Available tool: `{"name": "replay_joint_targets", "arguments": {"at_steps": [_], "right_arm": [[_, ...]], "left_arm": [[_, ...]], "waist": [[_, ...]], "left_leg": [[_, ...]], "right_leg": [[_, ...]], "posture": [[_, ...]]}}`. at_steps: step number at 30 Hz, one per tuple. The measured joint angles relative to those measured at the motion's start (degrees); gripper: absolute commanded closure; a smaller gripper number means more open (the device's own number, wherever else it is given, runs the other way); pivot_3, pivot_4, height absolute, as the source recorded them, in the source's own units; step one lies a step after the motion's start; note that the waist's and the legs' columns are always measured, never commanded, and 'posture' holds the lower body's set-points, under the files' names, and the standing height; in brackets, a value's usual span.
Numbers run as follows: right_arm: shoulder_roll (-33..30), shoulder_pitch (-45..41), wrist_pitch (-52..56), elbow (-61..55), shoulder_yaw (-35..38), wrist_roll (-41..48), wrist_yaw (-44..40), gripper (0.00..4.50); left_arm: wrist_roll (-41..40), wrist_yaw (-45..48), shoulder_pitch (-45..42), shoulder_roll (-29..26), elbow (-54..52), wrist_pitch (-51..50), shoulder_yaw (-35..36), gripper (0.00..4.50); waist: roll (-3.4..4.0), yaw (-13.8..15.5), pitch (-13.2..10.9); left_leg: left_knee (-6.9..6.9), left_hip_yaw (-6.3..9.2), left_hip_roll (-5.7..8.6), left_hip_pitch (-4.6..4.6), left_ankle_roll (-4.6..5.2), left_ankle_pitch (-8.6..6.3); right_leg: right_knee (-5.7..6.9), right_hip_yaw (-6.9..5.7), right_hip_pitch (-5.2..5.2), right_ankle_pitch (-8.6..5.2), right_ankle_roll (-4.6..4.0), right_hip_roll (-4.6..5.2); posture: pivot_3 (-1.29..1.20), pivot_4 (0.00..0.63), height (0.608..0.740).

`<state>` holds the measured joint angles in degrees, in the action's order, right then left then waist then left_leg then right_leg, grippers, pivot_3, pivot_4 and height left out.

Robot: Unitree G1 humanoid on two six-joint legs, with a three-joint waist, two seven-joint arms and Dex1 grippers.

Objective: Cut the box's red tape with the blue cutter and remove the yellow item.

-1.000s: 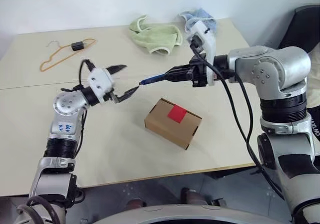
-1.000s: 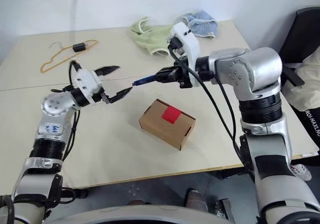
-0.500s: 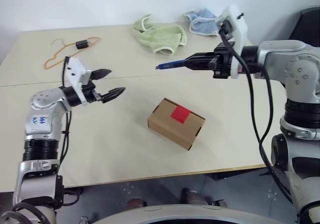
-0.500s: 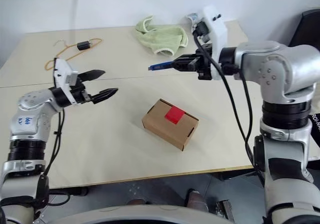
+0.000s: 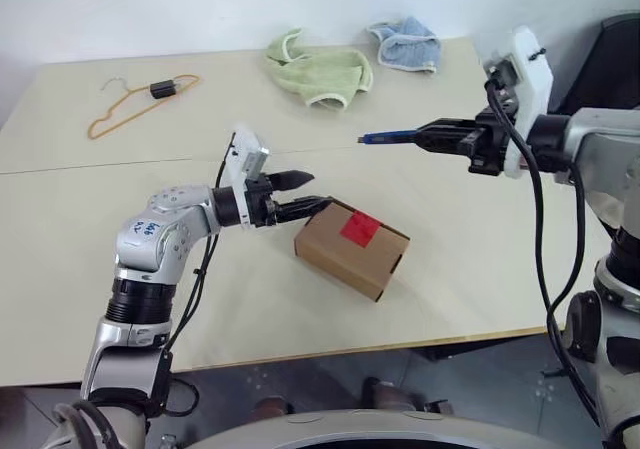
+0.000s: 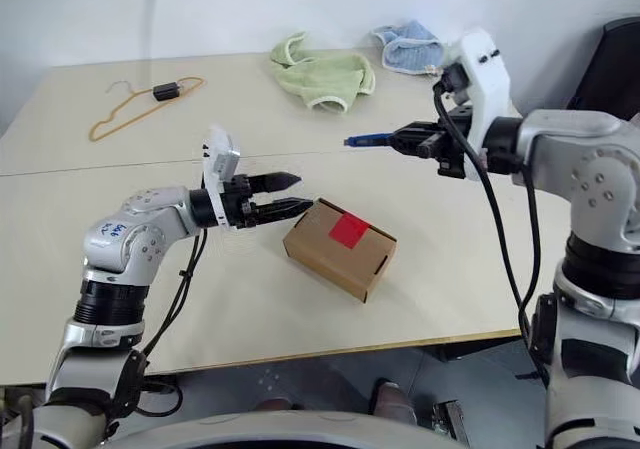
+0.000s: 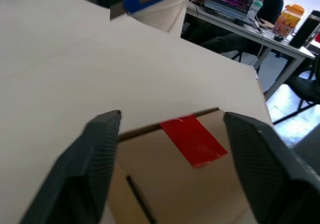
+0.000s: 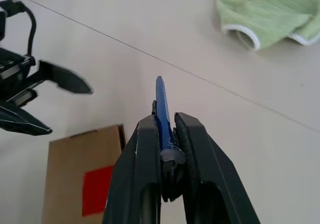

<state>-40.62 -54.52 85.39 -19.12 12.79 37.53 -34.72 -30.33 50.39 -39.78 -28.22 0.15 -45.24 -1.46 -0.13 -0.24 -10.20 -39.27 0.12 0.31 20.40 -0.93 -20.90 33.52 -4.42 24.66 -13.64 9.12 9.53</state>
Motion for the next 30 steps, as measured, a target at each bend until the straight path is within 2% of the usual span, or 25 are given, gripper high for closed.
{"name": "replay_joint_targets", "arguments": {"at_steps": [5,8,12,25,30], "right_arm": [[-0.04,0.97,2.23,-3.80,1.73,1.52,1.71,4.34],[0.04,1.83,2.53,-5.06,2.04,2.19,2.33,4.34],[0.10,3.03,3.43,-6.31,1.74,3.28,2.67,4.34],[-1.84,5.58,-0.31,-7.15,-10.03,3.79,2.38,4.34],[-1.98,5.56,-2.00,-5.77,-10.60,3.41,2.12,4.34]], "left_arm": [[0.44,1.11,-1.33,-3.72,-1.65,-5.39,-3.40,3.77],[1.49,2.18,-3.27,-6.55,-1.82,-7.72,-6.20,4.50],[1.88,3.73,-4.87,-9.00,-2.41,-11.55,-9.54,4.50],[1.57,3.74,-7.16,-6.92,-2.35,-18.04,-12.25,4.50],[1.59,4.21,-7.25,-6.59,-2.29,-18.41,-12.68,4.50]], "waist": [[0.00,0.15,0.00],[-0.01,0.16,0.00],[-0.01,0.16,0.00],[-0.03,0.17,-0.02],[-0.05,0.18,-0.03]], "left_leg": [[-0.02,0.01,0.00,0.00,0.00,0.00],[-0.02,0.00,0.01,0.00,0.01,0.00],[-0.02,0.00,0.01,0.01,0.03,-0.02],[-0.02,0.00,0.01,0.01,0.04,-0.02],[-0.02,0.00,0.01,0.01,0.04,-0.02]], "right_leg": [[0.01,0.02,-0.01,0.01,-0.02,0.00],[-0.01,0.02,-0.01,0.01,-0.02,0.00],[-0.02,0.03,-0.01,0.01,-0.02,0.00],[-0.03,0.03,-0.01,0.01,-0.02,0.00],[-0.03,0.03,-0.01,0.01,-0.02,0.00]], "posture": [[0.00,0.150,0.740],[0.00,0.150,0.740],[0.00,0.150,0.740],[0.00,0.150,0.740],[0.00,0.150,0.740]]}}
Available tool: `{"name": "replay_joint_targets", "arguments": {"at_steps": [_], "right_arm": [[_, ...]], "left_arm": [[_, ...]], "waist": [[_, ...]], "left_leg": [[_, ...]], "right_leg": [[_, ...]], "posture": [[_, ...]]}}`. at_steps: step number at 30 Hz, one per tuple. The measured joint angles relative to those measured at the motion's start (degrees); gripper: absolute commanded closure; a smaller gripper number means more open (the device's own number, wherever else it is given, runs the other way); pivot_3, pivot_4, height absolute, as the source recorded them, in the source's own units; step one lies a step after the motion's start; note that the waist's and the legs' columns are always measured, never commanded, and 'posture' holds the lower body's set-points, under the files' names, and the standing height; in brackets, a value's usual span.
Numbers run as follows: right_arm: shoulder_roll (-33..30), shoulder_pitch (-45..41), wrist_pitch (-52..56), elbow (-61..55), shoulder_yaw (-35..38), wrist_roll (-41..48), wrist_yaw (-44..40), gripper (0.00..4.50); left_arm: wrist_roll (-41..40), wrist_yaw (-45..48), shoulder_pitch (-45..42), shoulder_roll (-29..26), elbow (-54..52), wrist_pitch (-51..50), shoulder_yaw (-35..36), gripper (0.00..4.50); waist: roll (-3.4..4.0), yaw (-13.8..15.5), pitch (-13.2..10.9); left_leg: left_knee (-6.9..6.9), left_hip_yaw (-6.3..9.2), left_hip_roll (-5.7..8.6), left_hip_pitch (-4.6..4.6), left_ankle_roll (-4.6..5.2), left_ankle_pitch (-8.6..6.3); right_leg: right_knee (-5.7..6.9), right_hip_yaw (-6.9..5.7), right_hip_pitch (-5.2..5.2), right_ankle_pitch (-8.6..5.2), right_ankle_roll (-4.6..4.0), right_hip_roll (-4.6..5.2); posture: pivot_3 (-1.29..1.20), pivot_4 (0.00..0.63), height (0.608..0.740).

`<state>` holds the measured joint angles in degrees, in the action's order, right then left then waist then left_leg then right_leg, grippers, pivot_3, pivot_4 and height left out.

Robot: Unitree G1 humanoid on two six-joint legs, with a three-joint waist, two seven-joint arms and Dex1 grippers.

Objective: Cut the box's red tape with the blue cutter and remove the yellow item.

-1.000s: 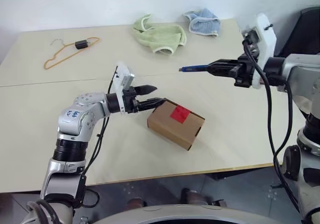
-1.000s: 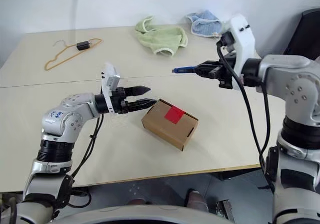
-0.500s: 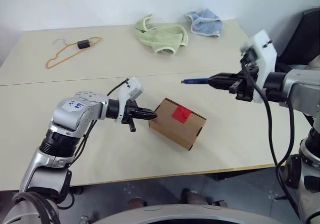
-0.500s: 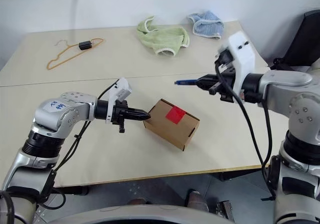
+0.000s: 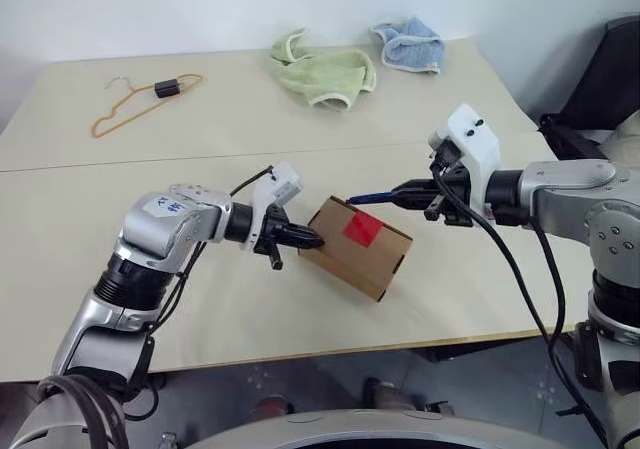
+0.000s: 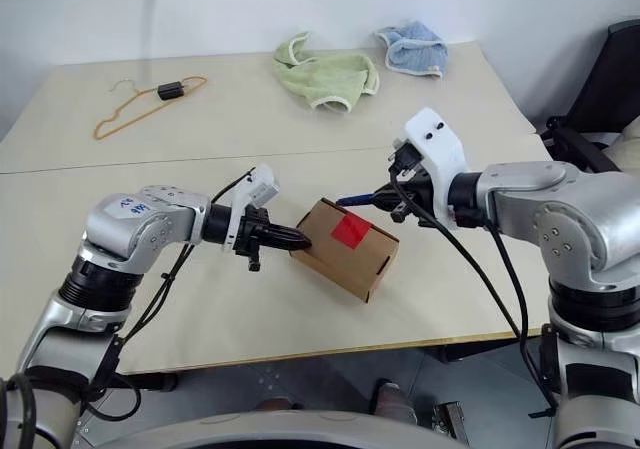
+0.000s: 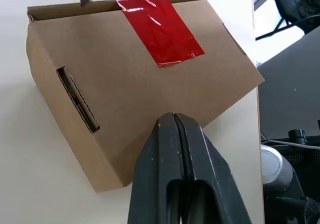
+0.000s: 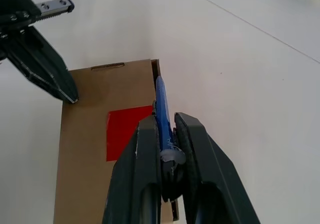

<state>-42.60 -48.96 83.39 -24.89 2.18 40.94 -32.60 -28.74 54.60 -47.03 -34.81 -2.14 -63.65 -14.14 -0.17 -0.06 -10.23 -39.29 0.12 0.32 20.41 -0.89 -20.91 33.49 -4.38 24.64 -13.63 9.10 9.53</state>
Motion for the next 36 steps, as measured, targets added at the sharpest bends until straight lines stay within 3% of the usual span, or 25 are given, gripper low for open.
{"name": "replay_joint_targets", "arguments": {"at_steps": [36], "right_arm": [[-0.99,-2.52,-3.65,1.64,-3.98,0.01,-1.58,4.34]], "left_arm": [[1.21,-0.43,-1.06,0.56,0.38,-0.19,-1.07,4.50]], "waist": [[0.00,0.11,0.00]], "left_leg": [[-0.04,0.00,0.00,-0.01,0.00,0.00]], "right_leg": [[0.01,0.00,-0.03,0.00,0.00,0.00]], "posture": [[0.00,0.150,0.740]]}}
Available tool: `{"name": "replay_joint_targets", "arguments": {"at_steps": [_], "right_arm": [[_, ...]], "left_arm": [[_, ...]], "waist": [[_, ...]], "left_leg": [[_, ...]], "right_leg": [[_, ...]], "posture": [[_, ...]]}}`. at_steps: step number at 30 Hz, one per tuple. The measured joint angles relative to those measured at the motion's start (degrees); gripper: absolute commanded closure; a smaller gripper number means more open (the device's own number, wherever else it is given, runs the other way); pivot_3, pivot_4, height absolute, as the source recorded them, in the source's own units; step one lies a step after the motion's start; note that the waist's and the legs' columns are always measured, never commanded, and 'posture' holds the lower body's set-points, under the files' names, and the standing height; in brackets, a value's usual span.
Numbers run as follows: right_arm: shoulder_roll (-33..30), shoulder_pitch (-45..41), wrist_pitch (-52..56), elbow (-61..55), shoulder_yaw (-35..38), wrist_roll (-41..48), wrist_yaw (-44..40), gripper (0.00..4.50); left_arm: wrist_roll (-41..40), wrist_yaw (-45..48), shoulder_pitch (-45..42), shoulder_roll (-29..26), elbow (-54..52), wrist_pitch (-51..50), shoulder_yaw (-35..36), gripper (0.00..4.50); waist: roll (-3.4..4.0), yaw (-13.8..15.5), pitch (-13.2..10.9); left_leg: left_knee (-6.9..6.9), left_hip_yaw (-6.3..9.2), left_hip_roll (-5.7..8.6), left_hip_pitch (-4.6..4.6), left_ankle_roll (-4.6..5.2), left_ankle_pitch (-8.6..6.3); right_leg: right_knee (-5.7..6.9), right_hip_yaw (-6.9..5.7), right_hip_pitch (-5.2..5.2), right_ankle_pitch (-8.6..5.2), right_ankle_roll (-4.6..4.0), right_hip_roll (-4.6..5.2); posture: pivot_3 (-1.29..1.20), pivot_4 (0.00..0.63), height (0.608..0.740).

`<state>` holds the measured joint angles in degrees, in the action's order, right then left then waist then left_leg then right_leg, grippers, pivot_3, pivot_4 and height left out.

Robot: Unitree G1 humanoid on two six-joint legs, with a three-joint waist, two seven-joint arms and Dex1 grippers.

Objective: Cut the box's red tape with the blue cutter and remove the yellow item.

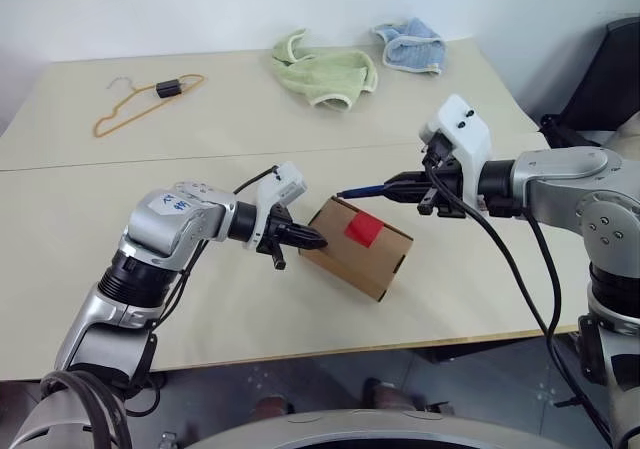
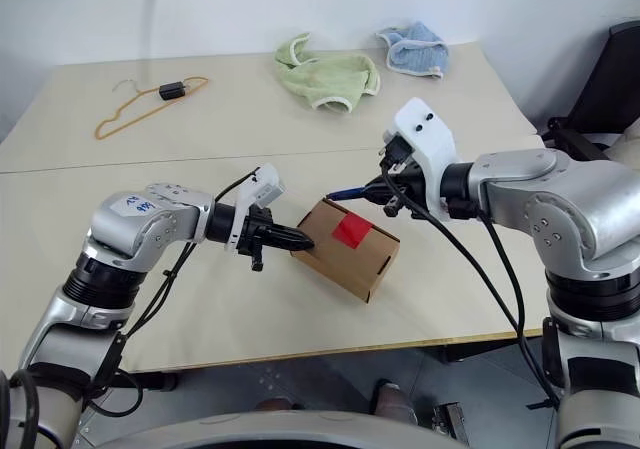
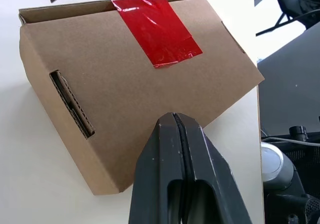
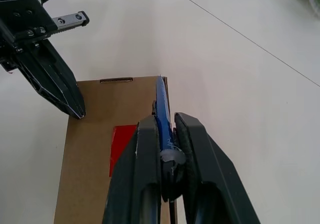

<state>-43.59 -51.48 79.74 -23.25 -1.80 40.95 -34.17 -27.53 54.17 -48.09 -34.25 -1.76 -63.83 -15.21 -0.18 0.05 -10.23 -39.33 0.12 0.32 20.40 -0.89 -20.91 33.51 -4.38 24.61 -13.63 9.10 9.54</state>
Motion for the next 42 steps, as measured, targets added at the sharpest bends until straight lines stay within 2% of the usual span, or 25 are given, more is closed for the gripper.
{"name": "replay_joint_targets", "arguments": {"at_steps": [13,23,35,42], "right_arm": [[-0.14,1.58,-0.29,0.01,-0.29,-0.63,-0.04,4.34],[-3.57,2.46,-2.39,0.76,-3.38,-2.11,-2.30,4.34],[-7.46,-2.45,-3.65,3.51,-8.75,-4.16,-7.94,4.34],[-8.15,-4.81,-2.80,5.12,-9.24,-4.44,-11.10,4.34]], "left_arm": [[0.00,-0.41,-0.16,0.14,-0.04,-0.46,0.04,4.50],[0.24,-0.72,-0.40,0.41,0.08,-0.47,-0.08,4.50],[0.28,-2.43,-0.81,1.73,-0.10,-3.09,0.17,4.50],[0.27,-3.26,-0.78,2.10,-0.22,-3.27,0.23,4.50]], "waist": [[0.00,0.00,0.00],[0.00,0.02,0.00],[-0.01,0.47,0.00],[-0.01,0.68,0.00]], "left_leg": [[-0.05,0.00,0.00,0.00,0.00,0.00],[-0.13,0.01,0.00,0.00,0.01,-0.01],[-0.28,0.02,0.00,0.01,0.08,-0.05],[-0.34,0.02,0.00,0.01,0.08,-0.05]], "right_leg": [[0.02,0.00,-0.01,0.00,0.00,0.00],[0.03,0.01,-0.04,0.00,0.01,0.00],[0.04,0.01,-0.12,0.02,0.03,0.00],[0.06,0.01,-0.13,0.05,0.02,0.00]], "posture": [[0.00,0.150,0.740],[0.00,0.150,0.740],[0.00,0.150,0.740],[0.00,0.150,0.740]]}}
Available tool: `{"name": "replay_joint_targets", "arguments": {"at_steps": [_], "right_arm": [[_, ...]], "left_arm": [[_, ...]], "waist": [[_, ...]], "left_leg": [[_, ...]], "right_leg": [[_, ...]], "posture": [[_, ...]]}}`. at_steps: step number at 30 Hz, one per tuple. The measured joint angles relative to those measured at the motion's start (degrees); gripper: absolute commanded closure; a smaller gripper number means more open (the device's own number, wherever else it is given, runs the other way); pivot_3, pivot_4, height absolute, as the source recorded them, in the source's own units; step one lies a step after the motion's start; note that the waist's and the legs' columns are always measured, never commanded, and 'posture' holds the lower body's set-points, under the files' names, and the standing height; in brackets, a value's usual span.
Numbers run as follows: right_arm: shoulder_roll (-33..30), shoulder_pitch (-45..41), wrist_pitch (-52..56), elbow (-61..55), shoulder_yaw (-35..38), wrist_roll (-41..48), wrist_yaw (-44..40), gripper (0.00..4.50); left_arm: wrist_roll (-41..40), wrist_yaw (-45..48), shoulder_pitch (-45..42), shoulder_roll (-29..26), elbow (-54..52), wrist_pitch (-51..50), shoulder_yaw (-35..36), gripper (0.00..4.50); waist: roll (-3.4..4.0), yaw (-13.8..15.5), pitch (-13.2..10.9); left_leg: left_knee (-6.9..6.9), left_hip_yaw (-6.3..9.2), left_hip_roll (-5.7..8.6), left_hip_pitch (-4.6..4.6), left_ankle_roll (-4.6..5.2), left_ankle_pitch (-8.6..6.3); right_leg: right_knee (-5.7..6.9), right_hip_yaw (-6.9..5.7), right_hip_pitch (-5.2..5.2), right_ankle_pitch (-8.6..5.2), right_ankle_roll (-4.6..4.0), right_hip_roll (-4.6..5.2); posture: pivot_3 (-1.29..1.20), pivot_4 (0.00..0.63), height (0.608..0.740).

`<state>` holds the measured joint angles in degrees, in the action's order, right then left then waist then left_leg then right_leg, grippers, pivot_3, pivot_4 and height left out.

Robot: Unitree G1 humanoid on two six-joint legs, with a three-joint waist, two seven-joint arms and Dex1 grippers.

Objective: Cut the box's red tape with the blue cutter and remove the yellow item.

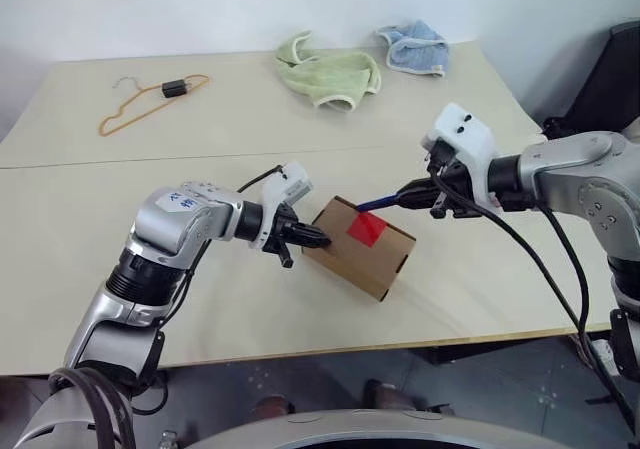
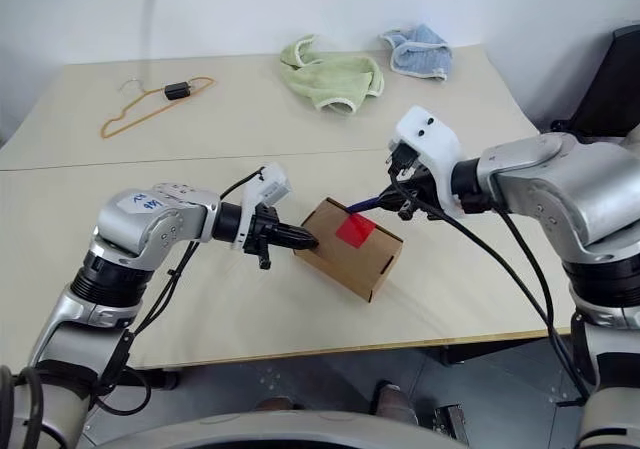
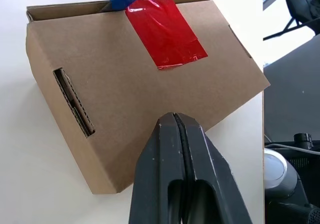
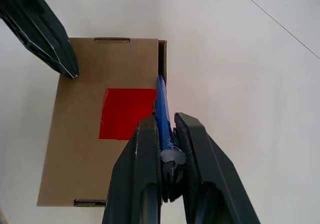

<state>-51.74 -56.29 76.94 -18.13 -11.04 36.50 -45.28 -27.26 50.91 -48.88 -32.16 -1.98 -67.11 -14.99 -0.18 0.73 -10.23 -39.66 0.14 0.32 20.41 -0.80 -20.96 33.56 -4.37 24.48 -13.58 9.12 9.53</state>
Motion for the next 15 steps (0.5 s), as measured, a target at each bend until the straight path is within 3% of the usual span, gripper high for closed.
{"name": "replay_joint_targets", "arguments": {"at_steps": [15], "right_arm": [[-2.43,-0.67,-1.28,-0.13,-2.41,-2.12,-4.19,4.34]], "left_arm": [[0.00,-0.93,0.70,0.35,-0.37,0.23,0.47,4.50]], "waist": [[-0.01,0.10,0.01]], "left_leg": [[-0.09,0.00,0.00,-0.01,0.00,0.00]], "right_leg": [[0.05,0.02,-0.03,0.04,-0.02,0.00]], "posture": [[0.00,0.150,0.740]]}}
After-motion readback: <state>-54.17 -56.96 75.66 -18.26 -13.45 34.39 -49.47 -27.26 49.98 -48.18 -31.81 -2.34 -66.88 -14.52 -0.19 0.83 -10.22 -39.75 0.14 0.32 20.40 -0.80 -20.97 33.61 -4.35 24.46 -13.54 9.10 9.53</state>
